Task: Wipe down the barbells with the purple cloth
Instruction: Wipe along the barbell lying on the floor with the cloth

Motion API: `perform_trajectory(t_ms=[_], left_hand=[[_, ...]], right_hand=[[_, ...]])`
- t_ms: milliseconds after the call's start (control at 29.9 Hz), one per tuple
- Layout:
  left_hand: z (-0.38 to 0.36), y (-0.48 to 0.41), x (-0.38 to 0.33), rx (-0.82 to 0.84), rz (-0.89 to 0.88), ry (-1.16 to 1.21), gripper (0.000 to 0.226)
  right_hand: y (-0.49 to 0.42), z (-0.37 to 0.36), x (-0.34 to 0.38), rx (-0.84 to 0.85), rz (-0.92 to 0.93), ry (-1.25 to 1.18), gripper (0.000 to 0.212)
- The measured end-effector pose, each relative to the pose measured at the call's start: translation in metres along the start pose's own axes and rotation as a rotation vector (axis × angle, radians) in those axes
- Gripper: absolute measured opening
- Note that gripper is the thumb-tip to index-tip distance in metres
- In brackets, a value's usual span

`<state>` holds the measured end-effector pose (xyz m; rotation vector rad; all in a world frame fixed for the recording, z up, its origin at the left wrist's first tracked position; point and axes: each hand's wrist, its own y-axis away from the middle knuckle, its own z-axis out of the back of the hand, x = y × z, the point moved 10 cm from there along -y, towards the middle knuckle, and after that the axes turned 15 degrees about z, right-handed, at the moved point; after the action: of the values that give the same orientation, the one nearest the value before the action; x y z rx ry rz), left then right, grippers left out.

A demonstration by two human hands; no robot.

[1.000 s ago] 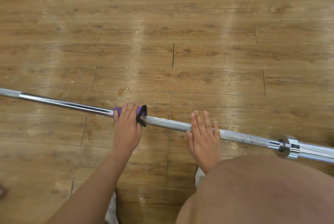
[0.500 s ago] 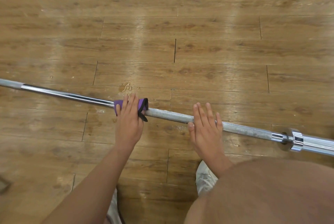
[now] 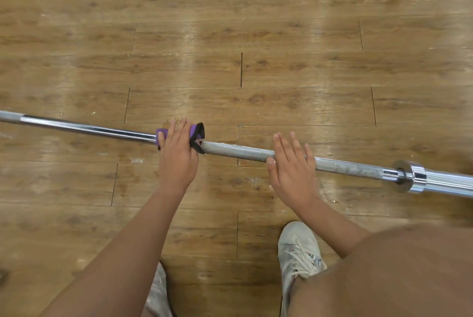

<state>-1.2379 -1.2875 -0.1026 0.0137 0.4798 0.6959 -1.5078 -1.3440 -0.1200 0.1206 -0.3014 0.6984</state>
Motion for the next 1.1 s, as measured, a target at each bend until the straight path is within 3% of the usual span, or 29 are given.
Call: perform_trajectory(t_ms=[167, 368, 502, 736, 1104], left_hand=[[-0.001, 0.019, 0.008, 0.016, -0.014, 0.088, 0.072], [-0.001, -0.004, -0.004, -0.008, 0.058, 0.066, 0.062], [0.001, -0.021, -0.007, 0.022, -0.004, -0.029, 0.055], [-0.004, 0.003, -0.008, -0.028, -0.016, 0.061, 0.072], [-0.006, -0.019, -0.012, 0.003, 0.025, 0.062, 0.064]], right_hand=[[-0.01, 0.005, -0.003, 0.012, 0.005, -0.012, 0.056], [-0.018, 0.006, -0.009, 0.016, 0.007, -0.02, 0.057], [-0.023, 0.006, -0.011, 0.023, 0.006, -0.03, 0.058], [-0.032, 0.007, -0.014, 0.077, 0.001, -0.042, 0.063], [-0.039, 0.008, -0.018, 0.11, -0.012, -0.033, 0.063]])
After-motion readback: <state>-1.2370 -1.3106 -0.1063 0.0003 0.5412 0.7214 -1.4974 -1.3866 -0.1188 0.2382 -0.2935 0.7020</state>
